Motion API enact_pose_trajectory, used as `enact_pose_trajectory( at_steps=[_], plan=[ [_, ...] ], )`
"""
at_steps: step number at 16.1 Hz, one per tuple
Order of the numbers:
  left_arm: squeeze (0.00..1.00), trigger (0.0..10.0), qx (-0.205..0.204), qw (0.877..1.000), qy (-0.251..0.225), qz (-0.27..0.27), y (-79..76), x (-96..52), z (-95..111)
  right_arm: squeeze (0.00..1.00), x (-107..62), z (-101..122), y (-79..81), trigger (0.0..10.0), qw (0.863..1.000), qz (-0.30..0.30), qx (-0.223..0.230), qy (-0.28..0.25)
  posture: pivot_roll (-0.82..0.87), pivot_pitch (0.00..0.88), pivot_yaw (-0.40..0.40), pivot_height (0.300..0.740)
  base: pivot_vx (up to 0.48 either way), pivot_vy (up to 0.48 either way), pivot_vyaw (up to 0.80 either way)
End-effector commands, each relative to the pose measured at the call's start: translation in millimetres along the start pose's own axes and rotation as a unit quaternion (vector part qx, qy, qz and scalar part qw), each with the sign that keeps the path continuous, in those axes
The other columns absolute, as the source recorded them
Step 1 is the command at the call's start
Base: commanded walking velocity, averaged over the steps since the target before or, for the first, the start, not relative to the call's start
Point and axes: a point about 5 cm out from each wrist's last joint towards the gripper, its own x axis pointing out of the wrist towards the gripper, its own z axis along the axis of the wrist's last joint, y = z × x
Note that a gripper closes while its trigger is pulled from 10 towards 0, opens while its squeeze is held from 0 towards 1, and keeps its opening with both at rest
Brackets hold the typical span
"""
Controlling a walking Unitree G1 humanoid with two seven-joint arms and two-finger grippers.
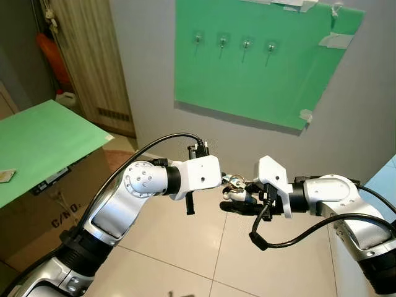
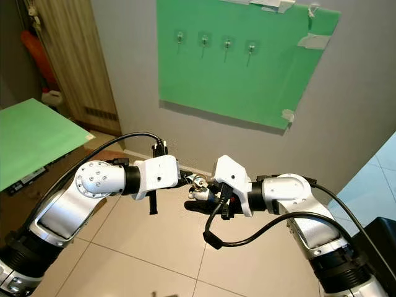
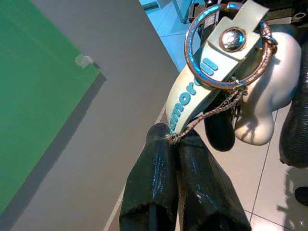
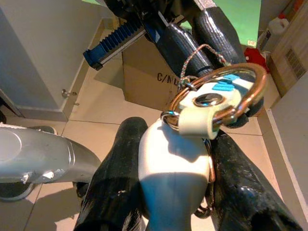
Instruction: Hang keys on a hook
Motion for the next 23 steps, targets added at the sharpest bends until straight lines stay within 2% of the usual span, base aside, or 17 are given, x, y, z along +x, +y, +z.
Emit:
enact_pose_trajectory(
  at_steps=[1, 2, 3, 6, 8, 11, 14, 17, 19, 20, 21, 22, 23],
  plan=[
    [0.0, 0.0, 0.0, 1.0, -0.011, 0.002, 2.4, -2.7, 4, 0.0, -0.8, 2, -6.5, 10.0, 0.999, -0.027, -0.018, 0.003, -0.07, 0.0, -0.015, 0.74, 0.0, 0.0, 0.0],
    [0.0, 0.0, 0.0, 1.0, -0.011, 0.003, 2.6, -2.9, 4, 0.22, -0.7, 1, -8.1, 10.0, 0.999, -0.034, -0.017, 0.004, -0.06, 0.0, -0.015, 0.74, 0.0, 0.0, 0.0],
    [0.0, 0.0, 0.0, 1.0, -0.011, 0.004, 3.0, -3.7, 4, 1.0, 0.3, -2, -10.1, 10.0, 0.999, -0.045, -0.014, 0.008, -0.06, 0.0, -0.015, 0.74, 0.0, 0.0, 0.0],
    [0.0, 0.0, 0.001, 1.0, -0.009, 0.007, 5.6, -7.1, 4, 1.0, 12.6, -23, -8.9, 10.0, 0.993, -0.093, -0.054, 0.053, -0.05, 0.0, -0.013, 0.74, 0.0, 0.0, 0.0],
    [0.0, 0.0, 0.0, 1.0, -0.008, 0.009, 7.2, -9.0, 3, 1.0, 18.1, -29, -9.3, 10.0, 0.989, -0.12, -0.057, 0.059, -0.05, 0.0, -0.01, 0.74, 0.0, 0.0, 0.0],
    [0.0, 0.0, -0.029, 0.999, -0.011, 0.026, 9.8, -13.5, -2, 1.0, 27.8, -33, -13.9, 10.0, 0.98, -0.194, -0.025, 0.031, -0.05, 0.0, -0.012, 0.74, 0.0, 0.0, 0.0],
    [0.0, 0.0, -0.077, 0.993, -0.045, 0.075, 21.2, -19.0, -4, 1.0, 33.2, -26, -22.2, 10.0, 0.966, -0.257, 0.018, -0.015, -0.05, 0.0, -0.013, 0.74, 0.0, 0.0, 0.0],
    [0.0, 0.0, -0.155, 0.972, -0.072, 0.163, 39.9, -29.3, -15, 1.0, 35.6, -22, -29.9, 10.0, 0.944, -0.312, 0.085, -0.066, -0.05, 0.0, -0.009, 0.74, 0.0, 0.0, 0.0],
    [0.0, 0.0, -0.224, 0.942, -0.081, 0.237, 53.9, -38.0, -28, 1.0, 37.3, -19, -35.4, 10.0, 0.916, -0.347, 0.166, -0.114, -0.04, 0.0, -0.007, 0.74, 0.0, 0.0, 0.0],
    [0.0, 0.0, -0.249, 0.928, -0.08, 0.266, 58.8, -40.7, -32, 1.0, 38.6, -19, -36.2, 10.0, 0.907, -0.354, 0.19, -0.125, -0.04, 0.0, -0.006, 0.74, 0.0, 0.0, 0.0],
    [0.0, 0.0, -0.285, 0.908, -0.076, 0.299, 63.9, -43.9, -39, 1.0, 43.4, -20, -33.8, 10.0, 0.906, -0.345, 0.211, -0.128, -0.03, 0.0, -0.004, 0.74, 0.0, 0.0, 0.0],
    [0.0, 0.0, -0.304, 0.892, -0.061, 0.328, 67.8, -46.1, -45, 0.04, 48.4, -21, -28.3, 10.0, 0.914, -0.33, 0.203, -0.119, -0.03, 0.0, -0.003, 0.74, 0.0, 0.0, 0.0],
    [0.0, 0.0, -0.321, 0.876, -0.04, 0.359, 73.2, -49.3, -50, 0.0, 50.6, -21, -25.9, 10.0, 0.915, -0.328, 0.204, -0.118, -0.03, 0.0, -0.002, 0.74, 0.0, 0.0, 0.0]
  ],
)
